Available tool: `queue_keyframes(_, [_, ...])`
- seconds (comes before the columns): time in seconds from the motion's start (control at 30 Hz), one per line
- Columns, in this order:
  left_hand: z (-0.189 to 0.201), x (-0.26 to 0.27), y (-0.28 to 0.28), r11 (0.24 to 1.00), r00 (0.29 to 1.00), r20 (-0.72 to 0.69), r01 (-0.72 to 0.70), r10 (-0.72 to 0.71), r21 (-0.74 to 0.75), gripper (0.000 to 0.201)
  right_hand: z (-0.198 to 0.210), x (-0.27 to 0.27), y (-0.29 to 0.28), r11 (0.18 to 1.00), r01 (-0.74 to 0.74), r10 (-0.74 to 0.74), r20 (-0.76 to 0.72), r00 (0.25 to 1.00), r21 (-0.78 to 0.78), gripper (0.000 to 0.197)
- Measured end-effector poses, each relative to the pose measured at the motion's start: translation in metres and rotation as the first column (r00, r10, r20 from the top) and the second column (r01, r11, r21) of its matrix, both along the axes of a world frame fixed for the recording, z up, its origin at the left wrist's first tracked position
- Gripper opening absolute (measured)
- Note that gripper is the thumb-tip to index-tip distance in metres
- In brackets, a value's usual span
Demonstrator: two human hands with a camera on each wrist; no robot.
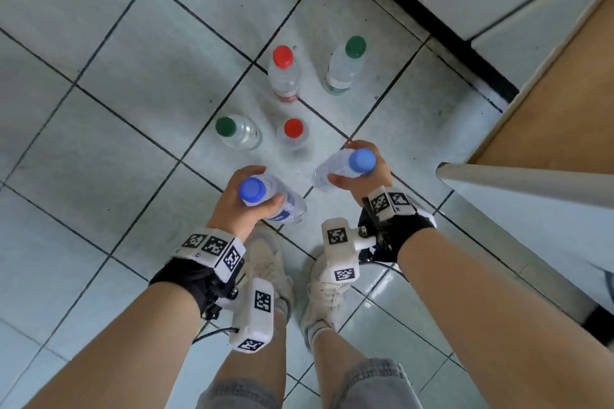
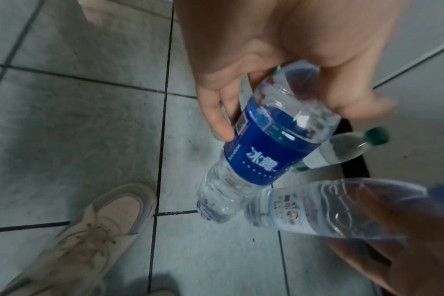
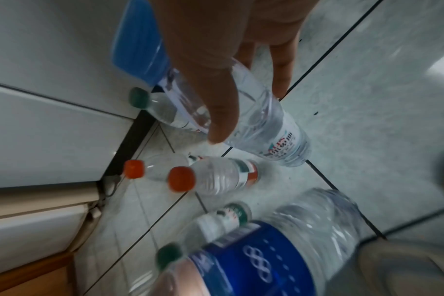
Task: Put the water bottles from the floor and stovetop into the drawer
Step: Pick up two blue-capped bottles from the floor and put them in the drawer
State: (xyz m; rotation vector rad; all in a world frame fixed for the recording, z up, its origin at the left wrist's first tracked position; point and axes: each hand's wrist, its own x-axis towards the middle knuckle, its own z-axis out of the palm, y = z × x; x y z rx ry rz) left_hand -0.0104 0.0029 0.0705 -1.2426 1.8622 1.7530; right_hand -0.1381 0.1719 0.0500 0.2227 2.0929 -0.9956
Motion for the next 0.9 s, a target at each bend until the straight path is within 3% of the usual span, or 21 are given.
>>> queue_keyframes(0.17, [0.125, -0.010, -0.021, 0.995, 0.995, -0.062, -0.078, 0.075, -0.053, 0.042, 0.133, 0.024, -0.007, 0.994, 0.066, -0.065, 0.006, 0.998, -0.089, 0.057])
queue_keyframes(0.33, [0.268, -0.053, -0.029, 0.975, 0.977, -0.202, -0.111, 0.071, -0.193, 0.077, 0.279, 0.017, -0.007, 0.976, 0.134, -0.151, -0.089, 0.985, -0.172, 0.058])
queue_keyframes(0.4, [0.320, -0.076, -0.022, 0.968, 0.961, -0.276, -0.068, -0.001, -0.243, 0.067, 0.332, 0.008, 0.002, 0.943, 0.202, -0.242, -0.132, 0.961, -0.264, 0.060])
queue_keyframes(0.53, [0.401, -0.126, 0.024, 0.976, 0.901, -0.432, -0.056, -0.041, -0.210, 0.024, 0.406, -0.019, 0.042, 0.877, 0.295, -0.406, -0.256, 0.877, -0.380, 0.068])
queue_keyframes(0.7, [0.440, -0.193, 0.116, 0.997, 0.834, -0.550, 0.001, -0.040, -0.071, 0.028, 0.451, -0.059, 0.125, 0.765, 0.402, -0.596, -0.318, 0.737, -0.503, 0.050])
queue_keyframes(0.8, [0.435, -0.227, 0.184, 0.990, 0.820, -0.562, 0.143, -0.110, 0.015, 0.022, 0.452, -0.084, 0.186, 0.725, 0.464, -0.665, -0.342, 0.664, -0.509, 0.049])
queue_keyframes(0.9, [0.411, -0.255, 0.247, 0.958, 0.831, -0.501, 0.286, -0.241, 0.014, 0.028, 0.431, -0.107, 0.244, 0.735, 0.518, -0.667, -0.330, 0.668, -0.437, 0.049])
